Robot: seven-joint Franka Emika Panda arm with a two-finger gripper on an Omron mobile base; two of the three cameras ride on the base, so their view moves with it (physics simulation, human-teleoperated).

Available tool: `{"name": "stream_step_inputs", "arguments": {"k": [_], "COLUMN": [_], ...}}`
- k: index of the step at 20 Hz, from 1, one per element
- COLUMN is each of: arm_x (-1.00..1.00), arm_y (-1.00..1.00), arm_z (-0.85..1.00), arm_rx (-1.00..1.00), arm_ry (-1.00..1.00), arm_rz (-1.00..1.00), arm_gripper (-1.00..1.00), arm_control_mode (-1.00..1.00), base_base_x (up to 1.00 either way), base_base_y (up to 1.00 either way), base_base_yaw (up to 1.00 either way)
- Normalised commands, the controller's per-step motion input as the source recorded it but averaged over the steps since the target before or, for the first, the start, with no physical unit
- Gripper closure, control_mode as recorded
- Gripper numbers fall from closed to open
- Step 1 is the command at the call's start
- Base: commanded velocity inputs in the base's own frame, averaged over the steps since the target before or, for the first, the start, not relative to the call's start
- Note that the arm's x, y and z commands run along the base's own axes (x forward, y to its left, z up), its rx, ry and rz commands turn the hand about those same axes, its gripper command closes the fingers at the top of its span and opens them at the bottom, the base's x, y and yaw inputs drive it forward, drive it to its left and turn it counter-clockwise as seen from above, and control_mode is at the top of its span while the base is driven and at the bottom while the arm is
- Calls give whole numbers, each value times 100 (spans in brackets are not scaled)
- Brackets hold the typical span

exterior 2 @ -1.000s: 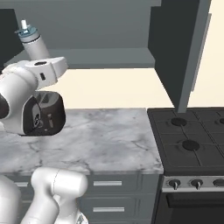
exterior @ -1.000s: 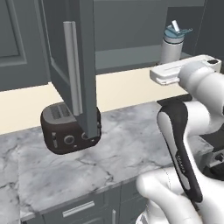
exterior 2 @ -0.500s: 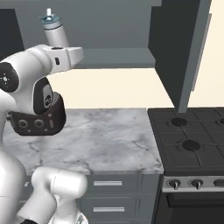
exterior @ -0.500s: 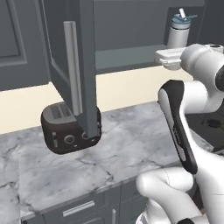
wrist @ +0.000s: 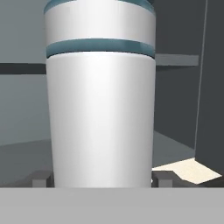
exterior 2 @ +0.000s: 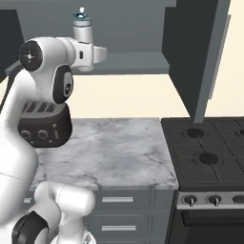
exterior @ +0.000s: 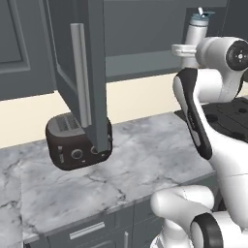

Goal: Pick the milk, water bottle from the counter and place them in the open cabinet.

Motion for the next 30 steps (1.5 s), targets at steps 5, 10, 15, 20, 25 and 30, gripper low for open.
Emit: {"name": "stream_step_inputs", "arguments": {"k": [5,10,15,20,25,30], "arm_x": [55,44,29,20,26,26], "arm_y": [-25,-21,-13,-12,-11,-13], "arm_z": [0,-10,-34,-26,-16,-10], "arm_rx": [8,4,0,0,0,0], "arm_ry": [0,0,0,-3,-7,-7], "arm_rz": [0,0,0,0,0,0], "arm_gripper": [100,100,100,100,100,100], "arm_control_mode": [-100,-100,-100,-100,-100,-100], "base_base_x": [0,0,0,0,0,0], "base_base_y": [0,0,0,0,0,0], "base_base_yaw": [0,0,0,0,0,0]}}
